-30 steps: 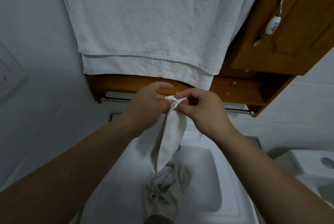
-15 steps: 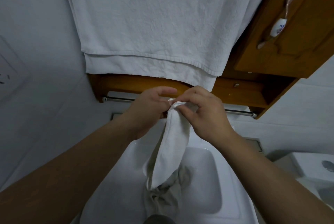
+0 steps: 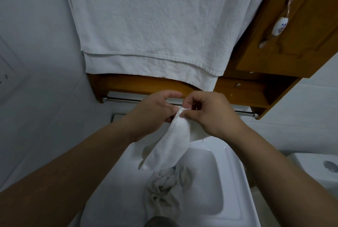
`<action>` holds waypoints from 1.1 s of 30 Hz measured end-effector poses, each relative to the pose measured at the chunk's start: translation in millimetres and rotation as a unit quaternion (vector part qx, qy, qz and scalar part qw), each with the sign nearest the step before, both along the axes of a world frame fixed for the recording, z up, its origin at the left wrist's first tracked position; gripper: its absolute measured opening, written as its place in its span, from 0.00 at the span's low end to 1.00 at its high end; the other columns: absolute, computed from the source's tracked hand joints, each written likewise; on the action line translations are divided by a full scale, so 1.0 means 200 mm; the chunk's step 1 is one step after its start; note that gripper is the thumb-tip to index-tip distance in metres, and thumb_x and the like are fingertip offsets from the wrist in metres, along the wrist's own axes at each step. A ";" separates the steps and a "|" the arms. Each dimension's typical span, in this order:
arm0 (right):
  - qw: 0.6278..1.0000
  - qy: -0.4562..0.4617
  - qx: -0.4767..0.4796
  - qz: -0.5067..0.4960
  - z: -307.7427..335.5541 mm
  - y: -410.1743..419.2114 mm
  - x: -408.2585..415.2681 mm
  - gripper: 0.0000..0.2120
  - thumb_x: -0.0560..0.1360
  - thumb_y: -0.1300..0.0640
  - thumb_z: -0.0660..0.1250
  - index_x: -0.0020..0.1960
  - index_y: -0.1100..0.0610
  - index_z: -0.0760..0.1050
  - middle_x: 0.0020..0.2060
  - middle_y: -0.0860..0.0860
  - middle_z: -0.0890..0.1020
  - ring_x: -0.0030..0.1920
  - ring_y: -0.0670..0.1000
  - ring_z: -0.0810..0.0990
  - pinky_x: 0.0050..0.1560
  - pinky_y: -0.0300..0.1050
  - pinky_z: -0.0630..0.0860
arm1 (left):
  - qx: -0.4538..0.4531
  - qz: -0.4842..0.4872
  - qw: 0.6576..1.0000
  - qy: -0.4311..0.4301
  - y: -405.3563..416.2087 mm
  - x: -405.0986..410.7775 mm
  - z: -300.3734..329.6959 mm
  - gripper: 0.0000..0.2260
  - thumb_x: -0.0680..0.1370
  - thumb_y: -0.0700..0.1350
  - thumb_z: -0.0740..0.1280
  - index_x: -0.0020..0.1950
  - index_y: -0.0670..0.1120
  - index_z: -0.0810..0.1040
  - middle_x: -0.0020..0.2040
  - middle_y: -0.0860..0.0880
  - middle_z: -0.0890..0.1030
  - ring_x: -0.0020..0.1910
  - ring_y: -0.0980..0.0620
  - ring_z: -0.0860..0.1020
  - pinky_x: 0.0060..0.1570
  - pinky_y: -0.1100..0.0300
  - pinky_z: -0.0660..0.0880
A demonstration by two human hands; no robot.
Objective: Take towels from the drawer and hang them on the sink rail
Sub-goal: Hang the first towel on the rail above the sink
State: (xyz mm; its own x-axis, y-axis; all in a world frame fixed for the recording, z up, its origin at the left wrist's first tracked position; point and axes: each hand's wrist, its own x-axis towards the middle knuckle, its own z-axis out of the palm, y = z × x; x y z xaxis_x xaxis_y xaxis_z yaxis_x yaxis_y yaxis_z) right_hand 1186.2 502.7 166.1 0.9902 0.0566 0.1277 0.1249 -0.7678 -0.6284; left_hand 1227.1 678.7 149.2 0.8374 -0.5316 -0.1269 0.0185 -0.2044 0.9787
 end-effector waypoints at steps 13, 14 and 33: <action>0.977 -0.193 -0.090 -0.020 -0.15 0.05 -0.04 0.10 0.68 0.56 0.79 0.45 0.52 0.79 0.44 0.46 0.76 0.44 0.45 0.73 0.41 0.32 0.67 | -0.021 0.048 0.998 0.035 0.01 -0.01 -0.06 0.11 0.79 0.44 0.67 0.60 0.46 0.81 0.53 0.46 0.85 0.53 0.45 0.82 0.57 0.45 0.79; 0.975 -0.199 -0.101 -0.016 -0.17 0.06 -0.04 0.09 0.68 0.56 0.79 0.45 0.53 0.81 0.44 0.47 0.77 0.44 0.46 0.74 0.41 0.34 0.67 | -0.028 0.038 0.998 0.041 0.02 -0.01 -0.06 0.10 0.79 0.43 0.67 0.58 0.45 0.82 0.52 0.45 0.85 0.53 0.44 0.82 0.58 0.46 0.79; 0.997 -0.076 -0.006 -0.029 -0.20 0.10 -0.05 0.05 0.73 0.56 0.75 0.43 0.49 0.79 0.44 0.40 0.76 0.43 0.40 0.75 0.43 0.28 0.68 | -0.114 0.103 0.964 0.219 0.03 0.00 -0.17 0.11 0.80 0.36 0.61 0.60 0.37 0.79 0.56 0.39 0.83 0.57 0.41 0.81 0.60 0.48 0.77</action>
State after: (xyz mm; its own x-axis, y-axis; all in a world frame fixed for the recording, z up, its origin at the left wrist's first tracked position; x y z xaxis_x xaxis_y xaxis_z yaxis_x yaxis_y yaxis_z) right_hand 1175.7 522.6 126.5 0.9609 0.0023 0.2769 0.1738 -0.7834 -0.5967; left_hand 1226.2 685.6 116.0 0.8210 -0.4153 -0.3917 0.4570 0.0667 0.8870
